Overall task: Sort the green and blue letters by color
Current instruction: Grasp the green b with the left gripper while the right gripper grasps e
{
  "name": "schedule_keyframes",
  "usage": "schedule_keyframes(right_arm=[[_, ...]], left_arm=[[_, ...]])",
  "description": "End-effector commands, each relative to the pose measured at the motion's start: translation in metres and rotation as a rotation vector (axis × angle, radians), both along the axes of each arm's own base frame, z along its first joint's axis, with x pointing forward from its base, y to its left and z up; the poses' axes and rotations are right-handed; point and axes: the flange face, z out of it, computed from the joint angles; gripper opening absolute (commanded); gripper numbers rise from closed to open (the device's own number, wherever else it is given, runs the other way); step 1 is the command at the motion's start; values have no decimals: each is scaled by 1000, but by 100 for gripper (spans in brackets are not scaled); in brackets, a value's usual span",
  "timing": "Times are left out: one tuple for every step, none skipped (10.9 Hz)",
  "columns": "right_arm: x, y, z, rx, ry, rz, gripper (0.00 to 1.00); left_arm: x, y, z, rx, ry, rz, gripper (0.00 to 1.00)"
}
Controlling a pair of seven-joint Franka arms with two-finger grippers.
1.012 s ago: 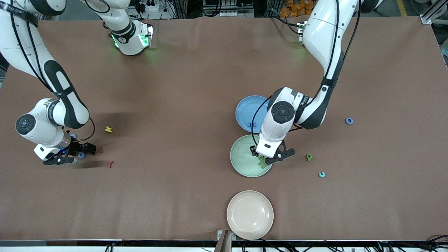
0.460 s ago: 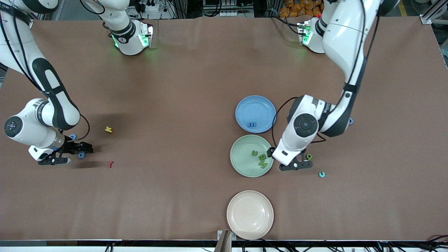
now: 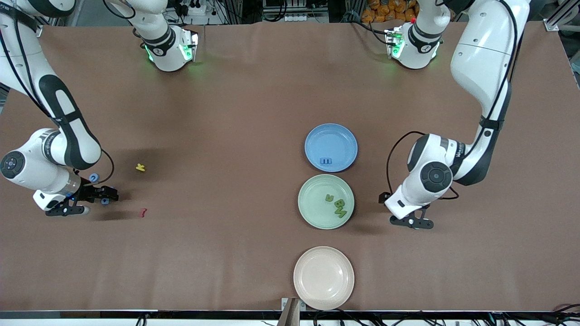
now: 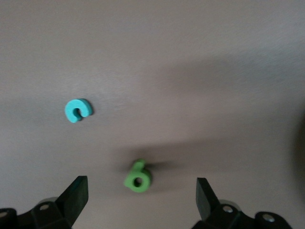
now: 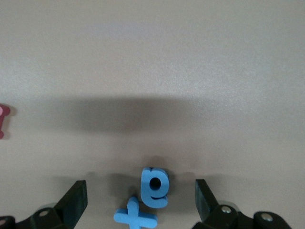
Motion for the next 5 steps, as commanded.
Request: schedule_keyframes(right_arm=[[6,2,-7,13,0,17,100],[5,2,-13,14,4,20,100],[5,2,-15,13,6,23,100],[5,2,-15,10,7,25,100],[4,1,-15,9,9,26,100]], left_arm=[[-17,18,-28,-7,-38,-74,100],[-23,24,-38,-26,-57,-70,100],[-26,27,-42,-36,-67,-67,100],[-26,28,-43,-36,-67,-66,100],[-26,28,-45,-37,-64,-65,100]])
